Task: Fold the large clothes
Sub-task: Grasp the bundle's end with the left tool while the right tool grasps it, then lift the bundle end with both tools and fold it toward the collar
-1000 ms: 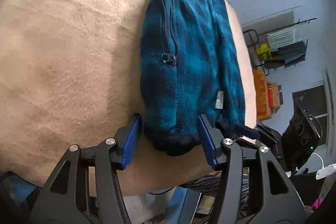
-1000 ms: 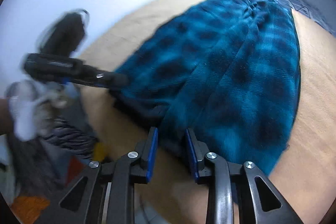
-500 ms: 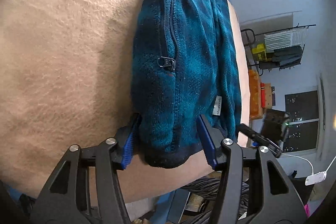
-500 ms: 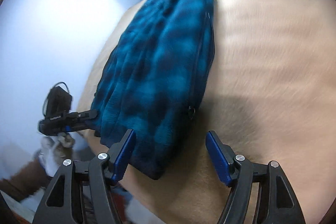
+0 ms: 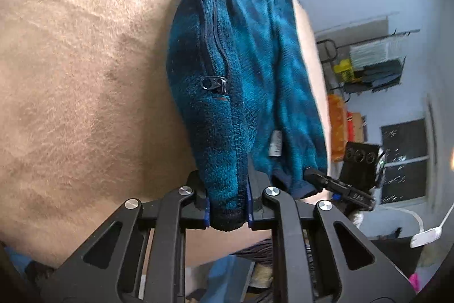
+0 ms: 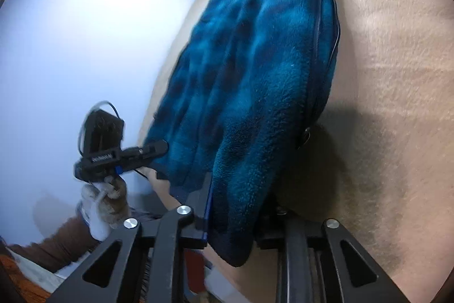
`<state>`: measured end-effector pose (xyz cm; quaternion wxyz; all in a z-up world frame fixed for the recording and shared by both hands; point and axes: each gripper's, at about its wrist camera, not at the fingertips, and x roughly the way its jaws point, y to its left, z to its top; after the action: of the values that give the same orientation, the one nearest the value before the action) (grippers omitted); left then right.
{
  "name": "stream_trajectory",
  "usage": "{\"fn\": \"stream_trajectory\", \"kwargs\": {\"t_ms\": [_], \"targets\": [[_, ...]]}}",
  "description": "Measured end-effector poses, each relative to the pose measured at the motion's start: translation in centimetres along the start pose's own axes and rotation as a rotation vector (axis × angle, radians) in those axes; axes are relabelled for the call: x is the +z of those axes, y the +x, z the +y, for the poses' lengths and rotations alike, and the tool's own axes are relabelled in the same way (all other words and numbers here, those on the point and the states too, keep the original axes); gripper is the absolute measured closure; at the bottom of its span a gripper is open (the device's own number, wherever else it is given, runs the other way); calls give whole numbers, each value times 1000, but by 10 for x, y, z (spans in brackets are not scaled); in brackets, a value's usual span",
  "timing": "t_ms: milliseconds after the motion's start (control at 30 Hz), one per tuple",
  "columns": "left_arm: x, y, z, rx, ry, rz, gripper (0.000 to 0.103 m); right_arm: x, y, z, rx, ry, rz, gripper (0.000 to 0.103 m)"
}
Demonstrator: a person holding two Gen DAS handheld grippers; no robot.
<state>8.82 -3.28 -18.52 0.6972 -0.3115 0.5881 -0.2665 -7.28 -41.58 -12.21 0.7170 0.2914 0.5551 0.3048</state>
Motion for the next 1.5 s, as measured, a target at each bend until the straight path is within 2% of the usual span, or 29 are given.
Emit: {"fn": "stream_trajectory", "kwargs": {"t_ms": [233, 433, 567, 767, 1000, 1167, 1400, 1500], "targets": [[7, -19, -19, -54, 22, -57, 90, 11, -19, 30, 39, -52, -67, 86], [22, -22, -20, -77, 16, -88, 90, 31, -39, 37, 81, -41, -119, 87], [45, -27, -32, -65, 31, -105, 90, 55, -51, 40, 68, -52, -141, 87], [96, -17, -52, -26, 66, -129, 90, 98, -64, 30, 15, -36, -161, 88], [151, 18, -46, 9, 38, -134, 90, 160, -42, 10, -41, 13, -155, 88], [174, 45, -32, 33, 16, -117, 90, 190, -19, -14, -60, 71, -126, 88], [188, 73, -16, 58, 9, -87, 90, 208, 8, -43, -48, 147, -88, 88], [190, 76, -11, 36, -7, -82, 89, 209, 10, -45, -41, 154, -86, 87]]}}
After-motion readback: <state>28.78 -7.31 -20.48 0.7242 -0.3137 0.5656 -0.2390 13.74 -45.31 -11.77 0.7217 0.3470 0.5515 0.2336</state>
